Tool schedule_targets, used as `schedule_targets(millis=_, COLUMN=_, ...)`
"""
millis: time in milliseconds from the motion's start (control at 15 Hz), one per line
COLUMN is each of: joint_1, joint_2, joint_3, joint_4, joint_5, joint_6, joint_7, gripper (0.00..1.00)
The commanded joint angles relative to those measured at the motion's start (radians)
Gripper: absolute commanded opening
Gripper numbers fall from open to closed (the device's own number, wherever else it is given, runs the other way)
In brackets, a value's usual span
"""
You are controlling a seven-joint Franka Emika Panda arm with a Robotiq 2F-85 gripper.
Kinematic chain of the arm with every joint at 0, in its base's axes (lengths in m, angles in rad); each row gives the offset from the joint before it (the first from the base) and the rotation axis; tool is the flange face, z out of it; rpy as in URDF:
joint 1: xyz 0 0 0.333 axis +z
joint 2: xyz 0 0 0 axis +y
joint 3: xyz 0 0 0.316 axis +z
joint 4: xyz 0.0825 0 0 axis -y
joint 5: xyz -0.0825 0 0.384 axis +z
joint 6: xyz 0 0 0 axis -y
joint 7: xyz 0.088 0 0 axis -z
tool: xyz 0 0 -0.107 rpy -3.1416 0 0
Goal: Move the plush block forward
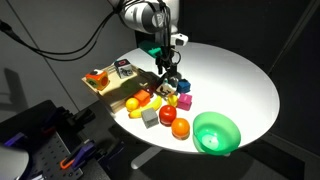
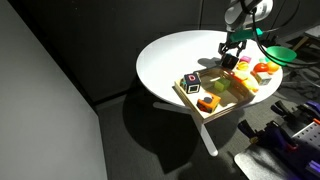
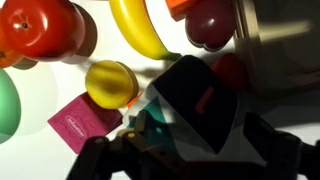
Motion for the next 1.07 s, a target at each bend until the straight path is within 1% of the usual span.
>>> schedule_targets(millis=0, joint_1=0.0, joint_2=0.028, joint_3=0.0, joint_4=0.04, joint_5=-0.016, joint_6=-0.015, joint_7=-0.02, gripper=0.66)
schedule_targets(millis=67, joint_1=0.001, joint_2=0.03, joint_3=-0.001, joint_4=0.042, joint_5=-0.018, joint_6=-0.017, joint_7=-0.019, gripper=0.56)
schedule_targets(millis=267, joint_1=0.003, joint_2=0.024, joint_3=0.001, joint_4=0.046, joint_5=-0.019, joint_6=-0.03, joint_7=-0.015, gripper=0.34)
schedule_targets(millis=467, joint_1=0.005, joint_2=0.01, joint_3=0.003, joint_4=0.042, joint_5=-0.016, joint_6=-0.037, joint_7=-0.015, gripper=0.16)
schedule_targets(millis=533, joint_1=0.005, joint_2=0.004, joint_3=0.005, joint_4=0.039, joint_5=-0.013, joint_6=-0.041, joint_7=-0.017, gripper=0.12)
schedule_targets(millis=600, joint_1=0.006, joint_2=-0.002, joint_3=0.006, joint_4=0.036, joint_5=-0.012, joint_6=-0.044, joint_7=-0.017, gripper=0.11)
schedule_targets(millis=733, joint_1=0.01, joint_2=-0.015, joint_3=0.004, joint_4=0.032, joint_5=-0.014, joint_6=-0.059, joint_7=-0.014, gripper=0.03)
schedule_targets(millis=867, joint_1=0.014, joint_2=-0.037, joint_3=0.003, joint_4=0.025, joint_5=-0.017, joint_6=-0.085, joint_7=-0.012, gripper=0.02)
schedule_targets(millis=933, joint_1=0.018, joint_2=-0.051, joint_3=0.002, joint_4=0.022, joint_5=-0.021, joint_6=-0.104, joint_7=-0.01, gripper=0.05)
schedule_targets(millis=1000, joint_1=0.022, joint_2=-0.067, joint_3=0.001, joint_4=0.018, joint_5=-0.024, joint_6=-0.12, joint_7=-0.009, gripper=0.03)
